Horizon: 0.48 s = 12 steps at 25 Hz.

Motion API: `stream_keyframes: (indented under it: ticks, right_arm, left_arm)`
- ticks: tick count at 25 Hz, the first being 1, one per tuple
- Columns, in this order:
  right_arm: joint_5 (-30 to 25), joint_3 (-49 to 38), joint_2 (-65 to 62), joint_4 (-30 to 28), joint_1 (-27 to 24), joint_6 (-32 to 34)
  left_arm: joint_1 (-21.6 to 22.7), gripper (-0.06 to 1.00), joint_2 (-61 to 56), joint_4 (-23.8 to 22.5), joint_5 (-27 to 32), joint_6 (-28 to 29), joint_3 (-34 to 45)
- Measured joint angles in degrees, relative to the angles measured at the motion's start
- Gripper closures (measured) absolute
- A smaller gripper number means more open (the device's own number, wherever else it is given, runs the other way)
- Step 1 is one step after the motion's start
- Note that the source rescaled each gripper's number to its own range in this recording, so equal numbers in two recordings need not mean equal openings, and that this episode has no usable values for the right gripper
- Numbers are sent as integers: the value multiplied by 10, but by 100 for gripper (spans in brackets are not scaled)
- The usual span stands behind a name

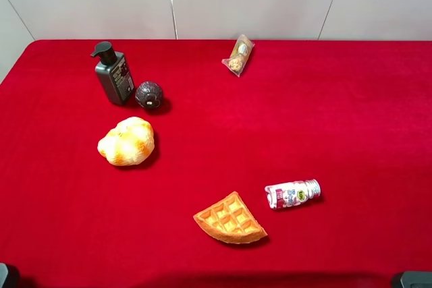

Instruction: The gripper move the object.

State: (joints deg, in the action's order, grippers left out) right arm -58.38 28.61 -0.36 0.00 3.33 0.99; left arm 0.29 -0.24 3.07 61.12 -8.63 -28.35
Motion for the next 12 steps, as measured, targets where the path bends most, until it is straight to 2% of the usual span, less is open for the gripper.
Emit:
stream_keyframes:
  ticks: [12]
  right_arm:
    - [0,0,0,0,0,0]
  left_arm:
    - [0,-5,0,0,0,-1,0]
